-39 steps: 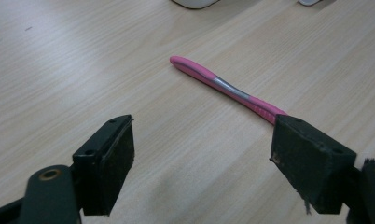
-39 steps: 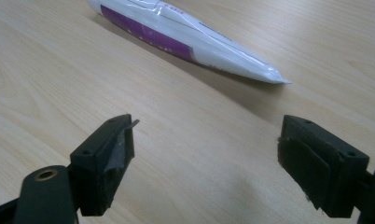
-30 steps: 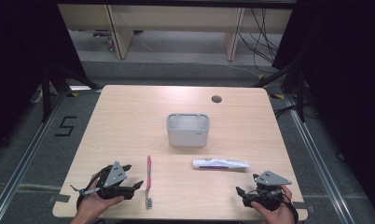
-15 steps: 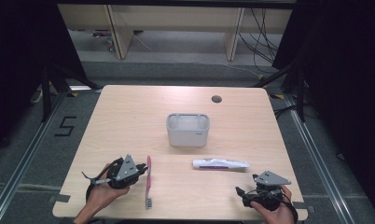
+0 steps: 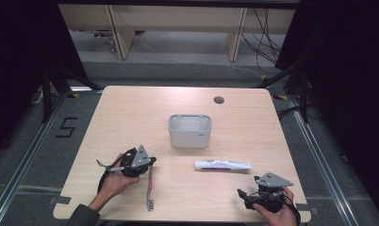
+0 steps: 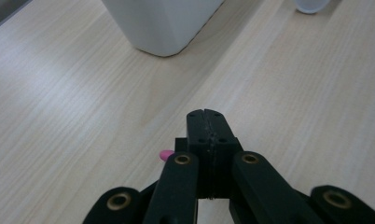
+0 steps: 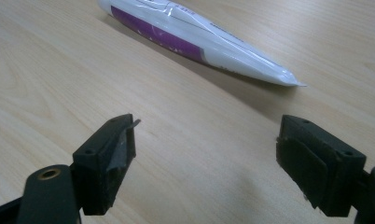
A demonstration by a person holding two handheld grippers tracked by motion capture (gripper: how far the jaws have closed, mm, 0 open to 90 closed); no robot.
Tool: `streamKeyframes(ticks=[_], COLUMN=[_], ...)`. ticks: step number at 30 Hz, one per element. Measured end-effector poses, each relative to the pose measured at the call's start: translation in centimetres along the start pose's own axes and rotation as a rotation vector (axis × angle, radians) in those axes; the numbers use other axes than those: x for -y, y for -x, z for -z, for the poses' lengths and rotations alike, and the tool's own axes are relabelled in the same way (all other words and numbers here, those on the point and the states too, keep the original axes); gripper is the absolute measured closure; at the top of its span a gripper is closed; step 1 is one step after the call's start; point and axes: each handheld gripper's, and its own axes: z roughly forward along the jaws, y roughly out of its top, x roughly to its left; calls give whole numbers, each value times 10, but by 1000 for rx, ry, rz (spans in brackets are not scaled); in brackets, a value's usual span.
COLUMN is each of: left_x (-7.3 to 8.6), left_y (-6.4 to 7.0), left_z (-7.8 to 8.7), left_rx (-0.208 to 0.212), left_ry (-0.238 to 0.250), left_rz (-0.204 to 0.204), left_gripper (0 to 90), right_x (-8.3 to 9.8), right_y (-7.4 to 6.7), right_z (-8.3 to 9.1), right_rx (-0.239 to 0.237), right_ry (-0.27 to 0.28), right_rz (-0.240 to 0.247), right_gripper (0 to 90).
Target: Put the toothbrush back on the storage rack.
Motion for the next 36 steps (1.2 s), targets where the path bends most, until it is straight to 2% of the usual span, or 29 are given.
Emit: streamKeyframes(ticks=[3,6,7,9,10,13,14,15,16,17,18,20,26,27,28,30,31,33,36], left_x=[2,5,5,7,7,10,12,14,16,18,21,24,36,38,40,44,46,50,54], left_y=[-4,-7,-8,-10,-12,-17,-19,-20,-23,-25,-27,-29,-35,-36,-36,-36,-37,-37,-37], left_z=[-5,-11,-11,-11,-11,-7,-6,-4,-2,0,3,6,19,21,22,25,26,31,37], left_rx=[1,5,5,5,9,11,12,8,9,7,5,5,-2,-4,-4,-4,-4,-1,-4], left_ry=[-31,-28,-39,-42,-42,-61,-61,-53,-68,-73,-73,-68,-77,-84,-83,-92,-99,-102,-108], left_rz=[-1,29,27,33,41,39,46,54,48,50,54,78,85,81,89,89,89,91,94], left_gripper=[894,894,894,894,894,894,893,893,893,893,893,893,890,889,888,888,887,884,879], right_x=[0,0,0,-1,0,-1,-1,0,0,0,0,0,0,1,1,0,0,1,0], right_y=[1,1,0,1,0,1,1,1,0,0,1,1,2,-3,-3,0,0,-4,0], right_z=[-1,0,0,-1,0,0,-1,0,0,0,-1,-1,-1,-1,0,-1,-1,0,-1], right_rx=[-7,-8,-7,-10,-7,-14,-7,-14,-13,-15,-10,-11,-11,11,21,20,14,19,11], right_ry=[4,-4,-3,8,-1,-2,5,0,1,1,4,4,3,0,3,19,18,-1,12], right_rz=[17,15,3,25,4,10,28,10,-6,-5,19,15,17,-23,-27,28,22,-35,10], right_gripper=[208,209,210,213,213,213,213,213,213,214,214,214,215,216,215,215,216,216,217])
